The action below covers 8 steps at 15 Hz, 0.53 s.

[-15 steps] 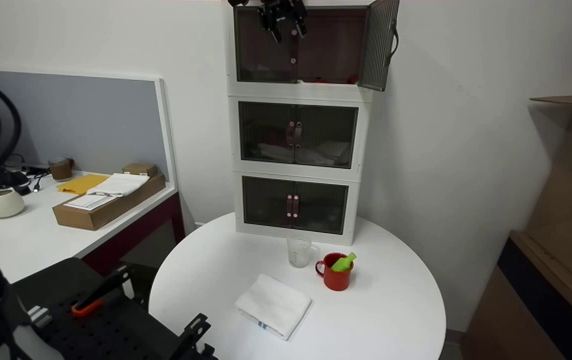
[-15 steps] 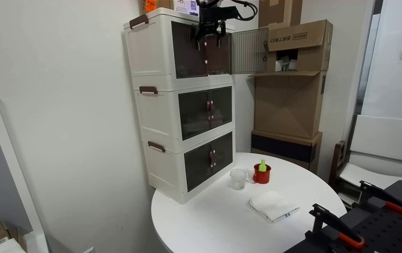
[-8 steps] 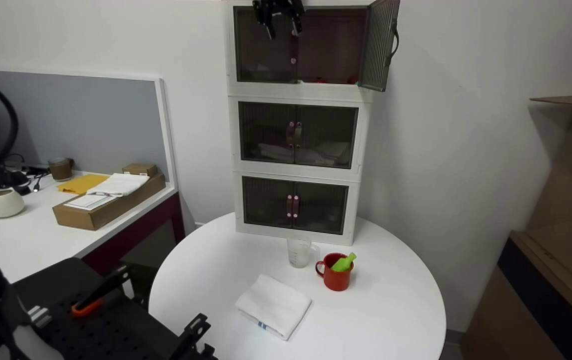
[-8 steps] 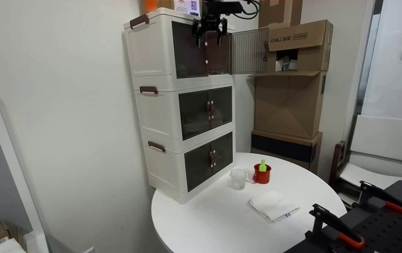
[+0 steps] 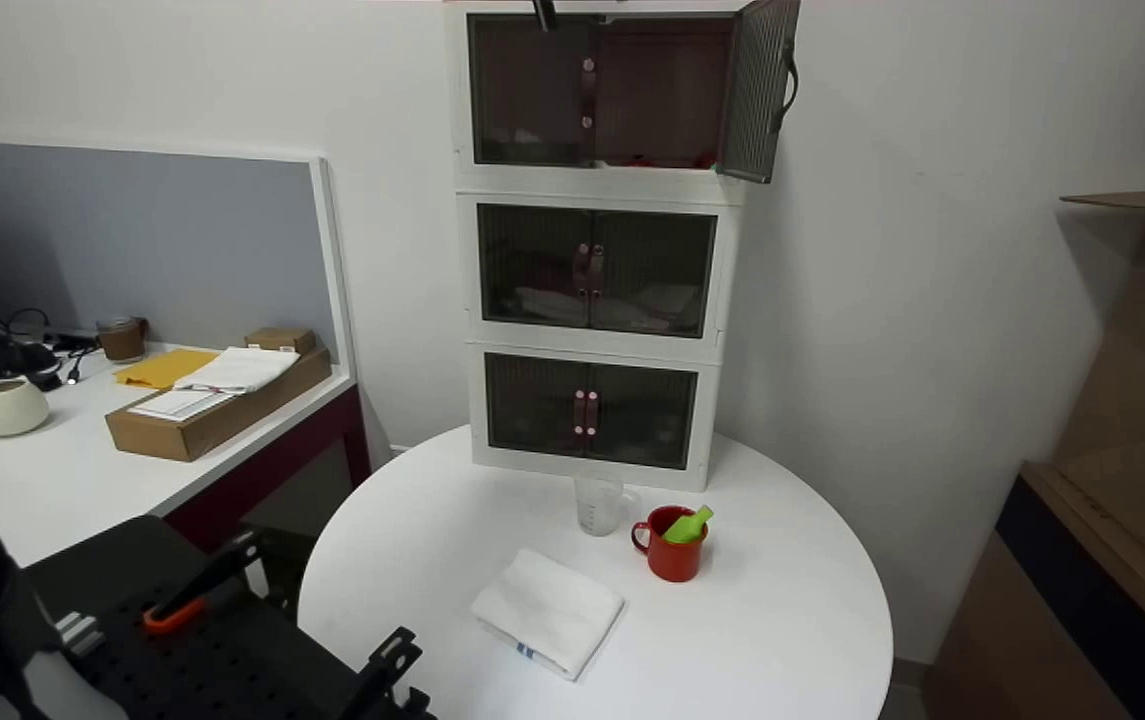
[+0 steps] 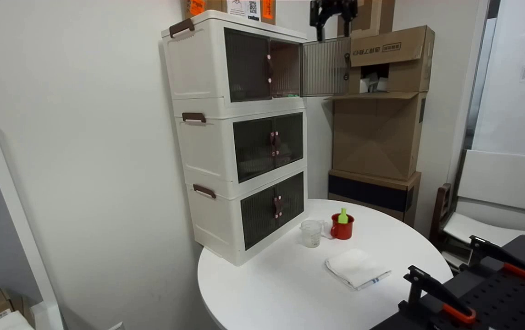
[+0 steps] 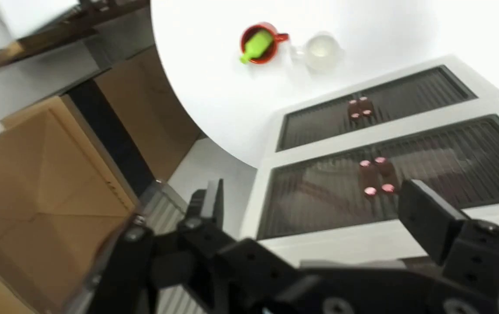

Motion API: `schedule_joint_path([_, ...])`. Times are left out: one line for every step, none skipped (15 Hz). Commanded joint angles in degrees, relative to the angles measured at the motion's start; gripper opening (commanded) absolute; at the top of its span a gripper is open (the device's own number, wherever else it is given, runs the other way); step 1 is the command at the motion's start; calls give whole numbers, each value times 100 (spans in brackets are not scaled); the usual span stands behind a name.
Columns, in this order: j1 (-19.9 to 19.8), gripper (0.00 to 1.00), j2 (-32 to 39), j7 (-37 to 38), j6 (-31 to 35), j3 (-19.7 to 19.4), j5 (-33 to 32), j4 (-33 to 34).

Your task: Close the doors to the top compartment

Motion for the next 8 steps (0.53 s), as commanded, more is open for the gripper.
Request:
schedule_joint_path([-362,100,-1003,-731,-152,-240,-444,-865])
schedule_joint_path([-475,100,-1208,-983,-81,-342,-602,-1042])
schedule_joint_path([-592,100,-1293,-1257,62,-476,-723,-1151])
schedule_joint_path([-693,100,-1362,-1419,115,-577,-840,-1207])
schedule_joint_path([-811,100,-1346,-1584,227,-745,-870,-1219])
schedule_joint_path([-917,100,-1334,-1595,324,-853,-918,-1227])
schedule_joint_path([-1003,100,-1204,-1626,517,-993,-855,-1150])
schedule_joint_path([-1072,100,-1086,-1660,696,-1126,-722,-1075])
